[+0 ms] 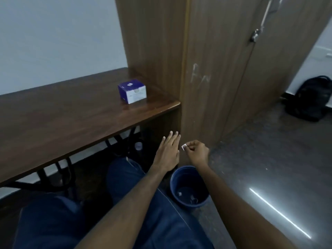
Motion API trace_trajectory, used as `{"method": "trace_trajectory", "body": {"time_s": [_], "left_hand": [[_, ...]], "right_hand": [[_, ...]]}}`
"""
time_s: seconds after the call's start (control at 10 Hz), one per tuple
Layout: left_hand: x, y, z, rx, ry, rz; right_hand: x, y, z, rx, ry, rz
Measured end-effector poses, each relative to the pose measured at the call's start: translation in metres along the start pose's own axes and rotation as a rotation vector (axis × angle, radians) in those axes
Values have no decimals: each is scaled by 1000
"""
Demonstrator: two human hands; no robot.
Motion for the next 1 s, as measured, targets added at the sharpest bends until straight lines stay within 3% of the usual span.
{"method": "trace_trajectory", "body": {"time_s": [0.1, 0.2, 0.4, 1.0], "left_hand": [[-19, 16, -60, -56, -262, -45], [-35, 24, -95, -105, -420, -61], [-47, 1, -142, -75, -543, -3], [-90, -7, -187, 31, -612, 45]], "right_hand": [[7, 58, 14, 85, 3, -119], [5, 99, 19, 125, 33, -193], [-11, 151, 10, 138, 47, -294], [-46, 189, -15, 215, -55, -358]]}}
Point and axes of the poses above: each hand's wrist, its own x-axis away from the middle knuckle, its own z-axis out of the back of the hand, y = z × x, the point moved 6 cm from there along -x, towards the middle knuckle, and after that the axes turned 11 degrees about -y, right-handed, at the moved point
